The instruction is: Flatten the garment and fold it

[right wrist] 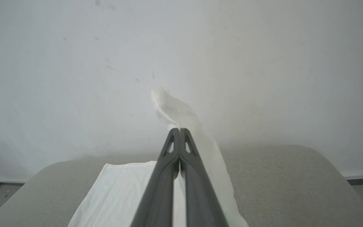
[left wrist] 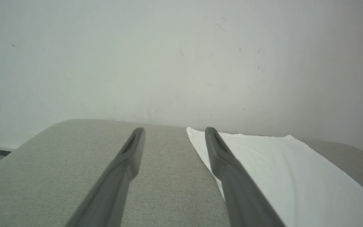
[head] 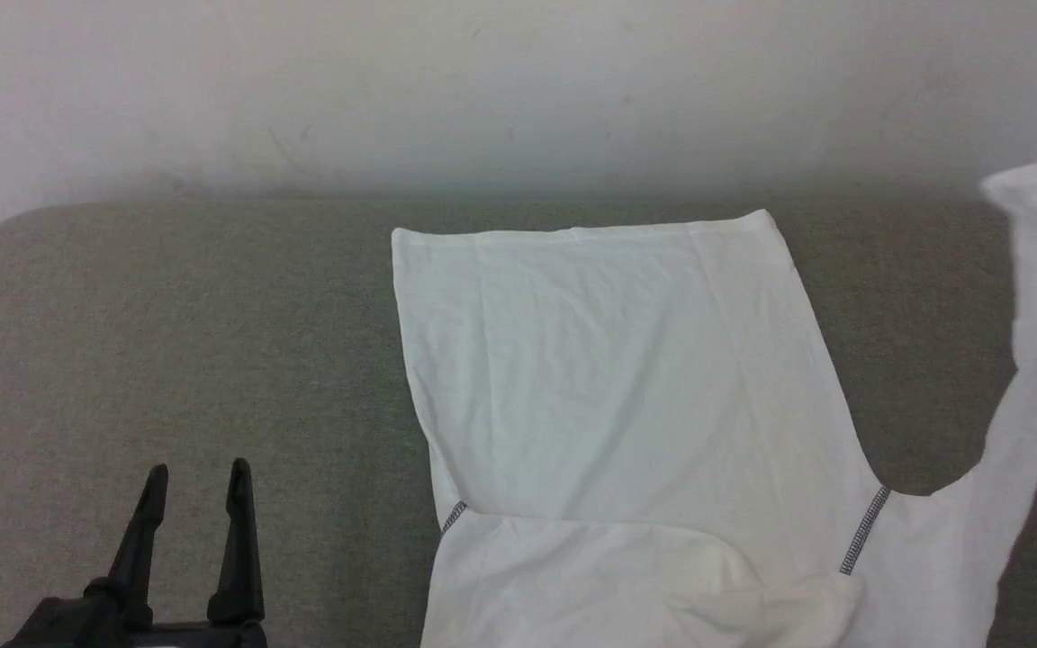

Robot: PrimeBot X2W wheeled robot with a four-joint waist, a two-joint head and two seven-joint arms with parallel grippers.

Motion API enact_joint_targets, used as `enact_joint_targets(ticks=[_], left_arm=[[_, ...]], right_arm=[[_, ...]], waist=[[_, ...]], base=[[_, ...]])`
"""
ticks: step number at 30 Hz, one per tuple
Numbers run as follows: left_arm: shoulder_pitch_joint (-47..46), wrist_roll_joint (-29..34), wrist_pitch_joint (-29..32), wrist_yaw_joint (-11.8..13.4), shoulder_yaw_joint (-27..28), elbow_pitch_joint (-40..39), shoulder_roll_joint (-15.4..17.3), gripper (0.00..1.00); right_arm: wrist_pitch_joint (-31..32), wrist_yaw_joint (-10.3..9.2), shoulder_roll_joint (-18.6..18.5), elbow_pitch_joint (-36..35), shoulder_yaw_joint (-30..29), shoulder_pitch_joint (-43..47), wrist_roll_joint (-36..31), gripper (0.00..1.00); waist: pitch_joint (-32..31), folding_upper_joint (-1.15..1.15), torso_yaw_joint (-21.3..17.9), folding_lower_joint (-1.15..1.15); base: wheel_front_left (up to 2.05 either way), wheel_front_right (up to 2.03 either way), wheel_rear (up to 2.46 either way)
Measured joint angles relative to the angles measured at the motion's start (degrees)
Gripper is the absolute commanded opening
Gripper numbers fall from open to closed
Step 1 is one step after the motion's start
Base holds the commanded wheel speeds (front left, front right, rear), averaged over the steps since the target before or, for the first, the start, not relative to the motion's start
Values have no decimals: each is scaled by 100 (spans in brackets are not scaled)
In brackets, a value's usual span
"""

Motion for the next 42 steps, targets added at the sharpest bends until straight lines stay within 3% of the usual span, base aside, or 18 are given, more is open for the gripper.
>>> enact_joint_targets(ticks=[9, 18, 26, 31, 41, 42], left_arm=[[2, -24, 42, 7, -24, 2, 0, 100], [-1, -67, 9, 9, -55, 18, -2, 100], [-55, -140, -110, 9, -115, 145, -45, 100], [-115, -153, -137, 9, -112, 204, -41, 100], [-262, -188, -162, 1, -296, 381, -101, 100], [-280, -188, -162, 0, -309, 393, -102, 100]], right_arm=[[403, 0, 297, -389, 1834, -1, 0, 0], [365, 0, 435, 308, 3580, 98, 88, 0], [-347, 0, 475, 1807, 4608, 171, 129, 0], [-660, 0, 360, 2975, 5357, 38, -309, 0], [-1493, 3, 564, 5132, 5994, -521, -359, 0], [-1601, 10, 582, 5254, 6021, -584, -350, 21]], waist=[[-89, 0, 241, 0], [-23, 0, 441, 0], [134, 0, 665, 0], [207, 0, 794, 0], [260, 0, 961, 0], [262, 0, 971, 0]], base=[[0, 0, 0], [0, 0, 0], [0, 0, 0], [0, 0, 0], [0, 0, 0], [0, 0, 0]])
